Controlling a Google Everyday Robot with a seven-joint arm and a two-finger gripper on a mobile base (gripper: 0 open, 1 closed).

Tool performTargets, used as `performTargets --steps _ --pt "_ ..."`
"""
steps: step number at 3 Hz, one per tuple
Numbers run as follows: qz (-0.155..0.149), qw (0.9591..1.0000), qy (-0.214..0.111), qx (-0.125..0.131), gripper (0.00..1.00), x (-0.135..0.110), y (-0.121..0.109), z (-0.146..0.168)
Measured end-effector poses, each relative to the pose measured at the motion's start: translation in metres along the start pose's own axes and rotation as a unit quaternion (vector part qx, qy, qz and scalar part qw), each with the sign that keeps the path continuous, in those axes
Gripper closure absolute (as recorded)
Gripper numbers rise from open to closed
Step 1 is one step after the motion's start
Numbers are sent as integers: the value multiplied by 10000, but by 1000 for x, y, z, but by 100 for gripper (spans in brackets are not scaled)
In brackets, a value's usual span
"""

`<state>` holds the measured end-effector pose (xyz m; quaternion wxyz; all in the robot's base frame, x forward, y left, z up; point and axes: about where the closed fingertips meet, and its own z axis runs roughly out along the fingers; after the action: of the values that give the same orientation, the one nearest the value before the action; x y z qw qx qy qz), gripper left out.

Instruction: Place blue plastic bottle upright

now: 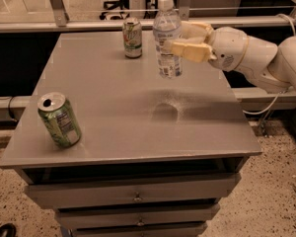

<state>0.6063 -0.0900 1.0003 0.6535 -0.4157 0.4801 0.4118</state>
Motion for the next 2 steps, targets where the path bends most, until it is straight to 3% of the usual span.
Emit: performTargets --steps 1,2 --pt "102 9996 -76 257 100 5 0 -19" --pt "196 9979 78 615 100 12 -9 -45"
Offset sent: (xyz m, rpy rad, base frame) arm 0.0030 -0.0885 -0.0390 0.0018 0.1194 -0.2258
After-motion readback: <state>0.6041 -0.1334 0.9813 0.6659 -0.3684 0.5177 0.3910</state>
